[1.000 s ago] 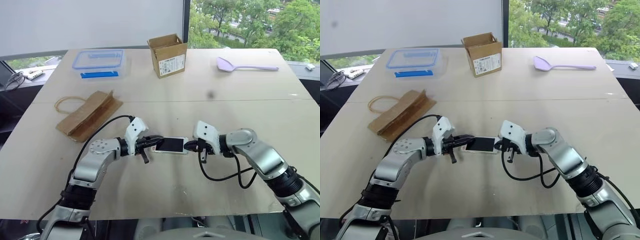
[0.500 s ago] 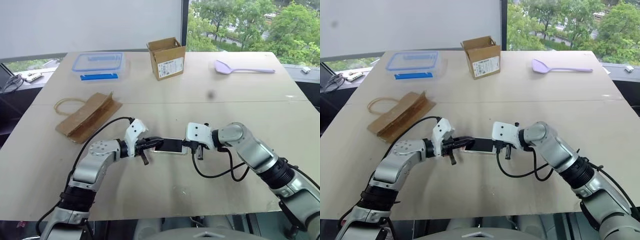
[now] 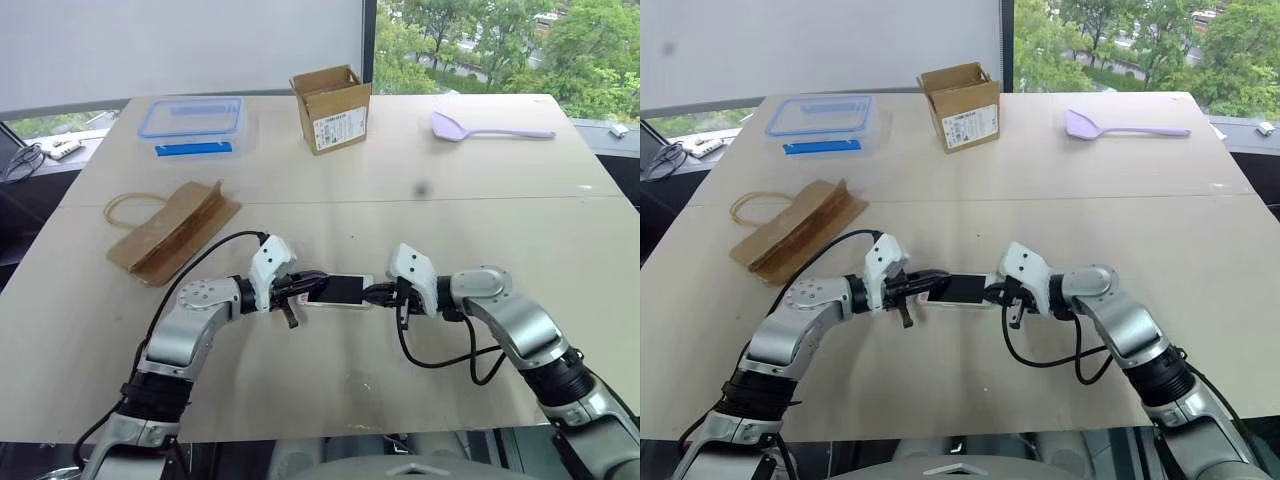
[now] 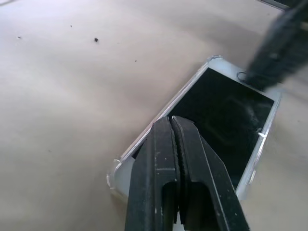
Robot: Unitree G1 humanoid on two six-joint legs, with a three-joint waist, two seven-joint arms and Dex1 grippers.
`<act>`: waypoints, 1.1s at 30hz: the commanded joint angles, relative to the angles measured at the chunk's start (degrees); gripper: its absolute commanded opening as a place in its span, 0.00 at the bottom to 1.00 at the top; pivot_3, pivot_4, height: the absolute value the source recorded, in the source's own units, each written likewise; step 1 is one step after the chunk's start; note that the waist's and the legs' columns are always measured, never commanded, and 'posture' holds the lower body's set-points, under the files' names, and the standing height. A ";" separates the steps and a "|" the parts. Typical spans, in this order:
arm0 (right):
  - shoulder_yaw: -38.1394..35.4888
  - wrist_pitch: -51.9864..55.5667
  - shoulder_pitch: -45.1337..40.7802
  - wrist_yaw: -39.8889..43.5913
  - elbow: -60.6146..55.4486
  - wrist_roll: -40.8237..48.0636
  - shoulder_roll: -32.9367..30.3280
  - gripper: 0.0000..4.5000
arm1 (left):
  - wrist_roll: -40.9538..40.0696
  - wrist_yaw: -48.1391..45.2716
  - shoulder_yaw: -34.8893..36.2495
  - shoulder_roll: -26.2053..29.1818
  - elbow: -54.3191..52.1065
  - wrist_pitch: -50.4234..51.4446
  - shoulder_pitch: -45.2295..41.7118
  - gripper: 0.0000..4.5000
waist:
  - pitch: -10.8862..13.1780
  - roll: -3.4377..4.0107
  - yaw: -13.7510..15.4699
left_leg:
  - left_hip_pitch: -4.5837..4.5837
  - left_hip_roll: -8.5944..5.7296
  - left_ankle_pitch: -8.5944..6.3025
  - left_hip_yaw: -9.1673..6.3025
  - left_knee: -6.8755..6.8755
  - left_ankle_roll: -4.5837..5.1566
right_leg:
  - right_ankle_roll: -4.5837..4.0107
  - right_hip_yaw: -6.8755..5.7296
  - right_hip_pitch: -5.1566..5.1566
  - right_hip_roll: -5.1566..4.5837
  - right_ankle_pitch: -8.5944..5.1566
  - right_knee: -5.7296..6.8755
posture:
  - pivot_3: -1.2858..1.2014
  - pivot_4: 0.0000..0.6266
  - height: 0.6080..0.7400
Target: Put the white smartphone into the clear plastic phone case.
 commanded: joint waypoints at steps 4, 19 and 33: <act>2.64 0.00 0.07 -0.89 0.89 -2.28 -2.82 0.00 | 0.59 -0.13 -0.61 0.08 1.17 0.26 0.84 0.01 | 0.07 -0.06 -0.06 | 0.03 -0.01 0.00 0.00 0.01 0.00 | 0.21 0.00 0.01 0.00 -0.12 -0.01 | 0.52 0.24 1.00; -1.88 4.29 -0.58 3.75 -2.34 7.52 0.03 0.00 | 0.27 0.72 -0.18 0.40 -1.03 1.12 2.30 0.01 | 0.23 -0.14 -0.30 | 0.26 0.37 0.00 -0.06 0.02 0.00 | 0.04 0.10 0.01 0.50 -0.04 0.22 | 0.52 0.24 1.00; 0.74 4.47 -3.09 -3.54 1.32 7.21 1.95 0.00 | 0.70 0.69 -0.51 0.05 -0.79 1.03 2.26 0.01 | 0.57 -0.17 -0.11 | 0.20 0.32 0.00 0.01 0.10 0.00 | 0.04 0.16 0.01 0.43 -0.04 0.22 | 0.52 0.24 1.00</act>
